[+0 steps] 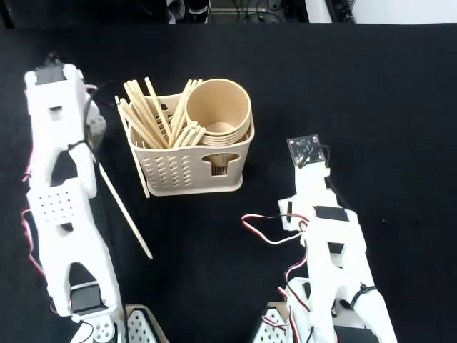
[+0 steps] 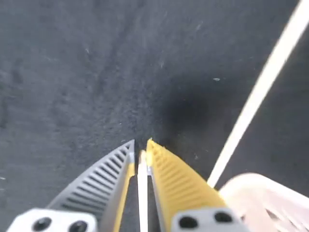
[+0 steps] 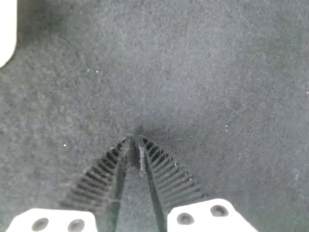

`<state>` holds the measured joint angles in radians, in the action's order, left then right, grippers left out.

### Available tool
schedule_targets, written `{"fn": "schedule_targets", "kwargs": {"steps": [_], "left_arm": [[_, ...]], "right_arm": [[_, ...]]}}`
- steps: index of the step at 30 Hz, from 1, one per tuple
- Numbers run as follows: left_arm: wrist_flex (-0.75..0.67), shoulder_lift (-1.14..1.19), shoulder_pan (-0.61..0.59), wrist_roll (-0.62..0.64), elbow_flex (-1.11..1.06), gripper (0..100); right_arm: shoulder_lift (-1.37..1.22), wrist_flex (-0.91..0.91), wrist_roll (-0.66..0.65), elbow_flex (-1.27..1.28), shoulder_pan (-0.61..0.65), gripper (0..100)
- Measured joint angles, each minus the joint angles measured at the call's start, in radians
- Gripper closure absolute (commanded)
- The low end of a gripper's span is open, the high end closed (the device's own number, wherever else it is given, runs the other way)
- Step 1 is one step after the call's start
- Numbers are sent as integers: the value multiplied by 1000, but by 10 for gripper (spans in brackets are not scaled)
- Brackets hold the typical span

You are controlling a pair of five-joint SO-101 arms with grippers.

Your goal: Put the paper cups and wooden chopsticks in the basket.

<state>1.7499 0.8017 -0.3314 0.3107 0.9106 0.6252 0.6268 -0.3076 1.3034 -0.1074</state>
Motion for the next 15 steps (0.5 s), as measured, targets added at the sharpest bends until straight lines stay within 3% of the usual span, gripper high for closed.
{"fn": "schedule_targets", "kwargs": {"steps": [8, 15], "left_arm": [[3, -396, -61, -32, 12, 970], [-71, -890, -60, -84, 199, 971]], "right_arm": [[0, 0, 0, 0, 0, 986], [0, 0, 0, 0, 0, 986]]}}
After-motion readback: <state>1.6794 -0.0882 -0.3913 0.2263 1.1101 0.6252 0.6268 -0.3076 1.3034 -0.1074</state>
